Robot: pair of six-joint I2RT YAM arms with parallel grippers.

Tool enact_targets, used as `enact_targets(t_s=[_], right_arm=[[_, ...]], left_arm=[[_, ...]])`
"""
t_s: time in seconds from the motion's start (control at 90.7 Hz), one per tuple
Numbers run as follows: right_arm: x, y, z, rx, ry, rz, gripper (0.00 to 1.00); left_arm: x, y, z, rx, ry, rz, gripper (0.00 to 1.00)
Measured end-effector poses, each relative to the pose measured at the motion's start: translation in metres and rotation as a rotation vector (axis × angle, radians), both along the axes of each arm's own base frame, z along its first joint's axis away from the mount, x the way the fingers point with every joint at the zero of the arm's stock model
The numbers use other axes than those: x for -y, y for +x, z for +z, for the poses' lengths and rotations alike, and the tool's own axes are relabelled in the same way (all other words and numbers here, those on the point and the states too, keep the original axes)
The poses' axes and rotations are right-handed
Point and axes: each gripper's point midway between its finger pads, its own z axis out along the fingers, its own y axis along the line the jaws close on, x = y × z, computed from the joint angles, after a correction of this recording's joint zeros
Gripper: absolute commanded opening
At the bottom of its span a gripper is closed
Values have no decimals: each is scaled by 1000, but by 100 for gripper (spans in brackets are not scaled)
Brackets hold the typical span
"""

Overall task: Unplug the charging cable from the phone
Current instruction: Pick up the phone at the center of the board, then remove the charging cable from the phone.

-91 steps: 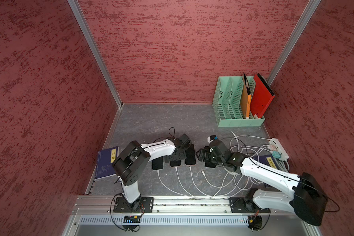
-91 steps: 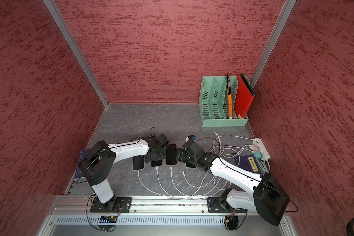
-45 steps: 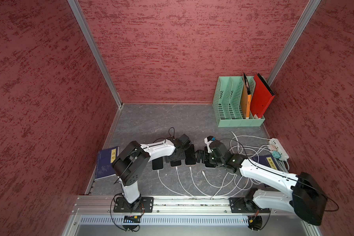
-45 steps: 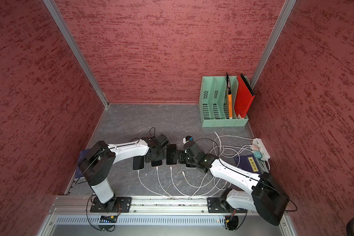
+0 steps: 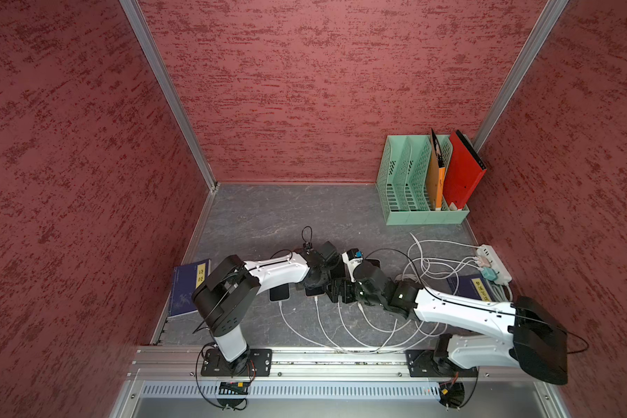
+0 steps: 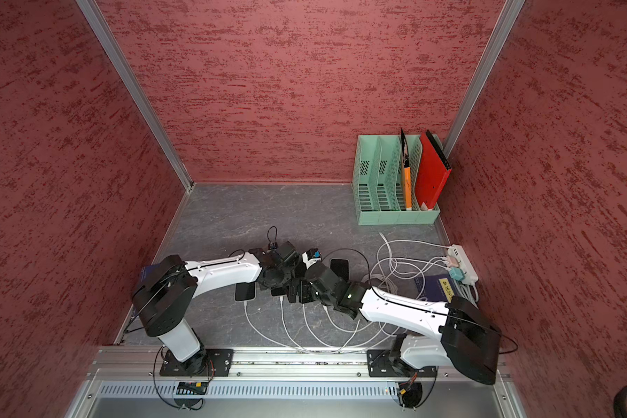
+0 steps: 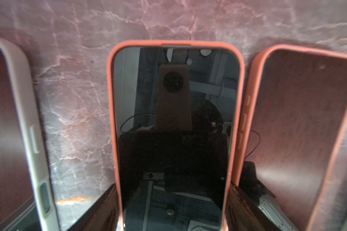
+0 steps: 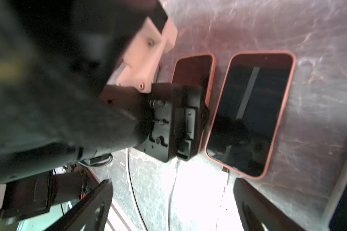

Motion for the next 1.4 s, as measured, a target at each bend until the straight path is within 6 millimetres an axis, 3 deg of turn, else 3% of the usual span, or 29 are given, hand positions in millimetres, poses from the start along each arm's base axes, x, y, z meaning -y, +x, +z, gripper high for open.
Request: enact_targets(t_s=[0.165, 0.518, 0.959, 1.399], right_arm=[[10, -2, -2, 14, 34, -28, 98], [-29, -16, -1, -21, 181, 124, 97], [-65, -51, -13, -53, 267, 254, 91], [-54, -52, -5, -31, 296, 232, 79]], left_arm=[[3, 4, 18, 57, -42, 3, 0], [11, 4, 40, 136, -110, -5, 0], [17, -1, 60, 228, -168, -23, 0], [11, 0, 68, 272, -152, -14, 0]])
